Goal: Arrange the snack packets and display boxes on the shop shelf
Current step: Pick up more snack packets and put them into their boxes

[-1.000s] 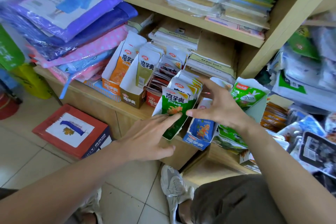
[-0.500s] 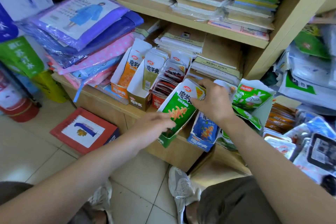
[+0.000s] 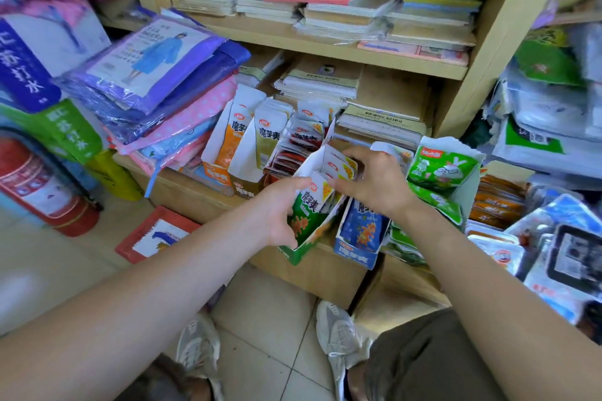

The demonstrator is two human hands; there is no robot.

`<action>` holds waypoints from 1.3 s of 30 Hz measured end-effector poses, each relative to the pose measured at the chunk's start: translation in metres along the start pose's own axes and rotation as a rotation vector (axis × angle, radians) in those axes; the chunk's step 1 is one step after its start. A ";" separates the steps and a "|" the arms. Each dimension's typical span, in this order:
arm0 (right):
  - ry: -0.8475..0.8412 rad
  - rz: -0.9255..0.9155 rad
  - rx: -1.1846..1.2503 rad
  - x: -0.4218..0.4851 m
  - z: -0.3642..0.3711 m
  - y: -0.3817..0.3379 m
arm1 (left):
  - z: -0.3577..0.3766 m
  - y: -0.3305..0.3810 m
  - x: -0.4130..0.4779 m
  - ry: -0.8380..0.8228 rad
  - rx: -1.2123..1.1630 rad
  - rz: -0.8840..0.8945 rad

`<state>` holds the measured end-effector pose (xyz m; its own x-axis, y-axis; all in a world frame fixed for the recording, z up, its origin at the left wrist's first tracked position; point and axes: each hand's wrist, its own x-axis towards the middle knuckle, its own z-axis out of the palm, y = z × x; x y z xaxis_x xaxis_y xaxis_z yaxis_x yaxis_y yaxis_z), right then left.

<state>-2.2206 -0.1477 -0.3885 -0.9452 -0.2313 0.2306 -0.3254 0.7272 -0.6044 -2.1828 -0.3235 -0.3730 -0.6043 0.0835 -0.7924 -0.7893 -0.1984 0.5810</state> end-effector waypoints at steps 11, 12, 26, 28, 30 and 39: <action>-0.082 0.086 0.057 -0.003 -0.004 -0.002 | -0.014 -0.015 0.019 -0.055 -0.093 0.115; -0.075 0.095 0.046 -0.003 -0.001 -0.002 | -0.016 -0.017 0.021 -0.077 -0.109 0.127; -0.123 0.030 0.198 -0.011 -0.009 0.004 | -0.008 -0.012 0.025 -0.106 -0.168 0.148; -0.125 0.030 0.196 -0.010 -0.009 0.003 | -0.004 -0.013 0.031 -0.097 -0.205 0.201; -0.116 0.032 0.175 -0.010 -0.008 0.002 | 0.001 -0.014 0.034 -0.090 -0.221 0.236; -0.112 -0.009 0.085 -0.005 -0.003 0.007 | 0.012 -0.010 0.038 -0.015 -0.168 0.243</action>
<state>-2.2181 -0.1394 -0.3915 -0.9377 -0.3118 0.1531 -0.3310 0.6686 -0.6659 -2.1991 -0.3070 -0.4070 -0.7759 0.0283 -0.6303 -0.5931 -0.3733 0.7134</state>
